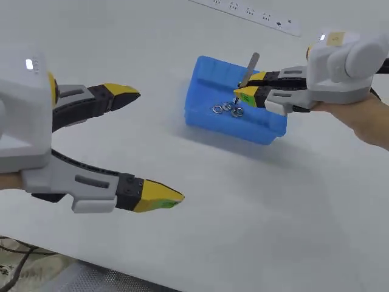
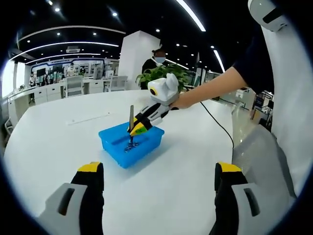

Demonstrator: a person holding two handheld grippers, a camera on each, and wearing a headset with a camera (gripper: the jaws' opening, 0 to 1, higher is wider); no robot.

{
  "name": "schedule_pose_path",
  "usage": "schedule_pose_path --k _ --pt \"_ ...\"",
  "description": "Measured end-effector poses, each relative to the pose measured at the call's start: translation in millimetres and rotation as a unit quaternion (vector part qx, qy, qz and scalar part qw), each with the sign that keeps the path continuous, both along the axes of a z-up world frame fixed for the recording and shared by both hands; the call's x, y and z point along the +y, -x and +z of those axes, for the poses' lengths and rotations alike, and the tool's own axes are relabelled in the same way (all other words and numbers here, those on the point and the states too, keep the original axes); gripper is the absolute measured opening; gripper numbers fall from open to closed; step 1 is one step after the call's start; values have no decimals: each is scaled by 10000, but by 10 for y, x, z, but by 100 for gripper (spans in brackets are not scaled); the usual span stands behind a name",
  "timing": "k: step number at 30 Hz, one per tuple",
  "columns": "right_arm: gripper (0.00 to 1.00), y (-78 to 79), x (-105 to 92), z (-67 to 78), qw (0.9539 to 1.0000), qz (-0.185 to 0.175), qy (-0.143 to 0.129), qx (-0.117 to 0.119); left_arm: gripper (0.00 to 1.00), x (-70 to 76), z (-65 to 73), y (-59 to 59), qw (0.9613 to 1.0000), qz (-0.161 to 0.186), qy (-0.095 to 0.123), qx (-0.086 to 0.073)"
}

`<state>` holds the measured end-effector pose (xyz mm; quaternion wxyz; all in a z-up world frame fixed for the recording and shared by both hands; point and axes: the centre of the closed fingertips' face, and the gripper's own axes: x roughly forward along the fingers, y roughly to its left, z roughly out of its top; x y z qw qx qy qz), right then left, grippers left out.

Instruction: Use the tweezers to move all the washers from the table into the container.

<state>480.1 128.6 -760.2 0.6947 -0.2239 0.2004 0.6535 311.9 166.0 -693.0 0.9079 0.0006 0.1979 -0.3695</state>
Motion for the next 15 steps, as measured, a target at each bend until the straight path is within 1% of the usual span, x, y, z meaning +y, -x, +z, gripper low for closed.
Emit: schedule_pose_path --k 2,5,8,11,15 --pt "10 16 -11 -19 10000 28 41 20 99 -26 -13 8 10000 15 29 19" --pt "10 18 -8 -3 10000 27 8 15 99 -61 -46 46 10000 -46 -23 70" --pt "10 23 -12 1 10000 37 21 -18 99 -64 -64 74 9999 -70 -44 120" --pt "10 26 -25 3 10000 18 29 -24 99 -57 -44 84 9999 -45 -23 110" --pt "10 13 -35 40 9999 -114 -67 66 99 -51 -35 90 9999 -48 -23 109"
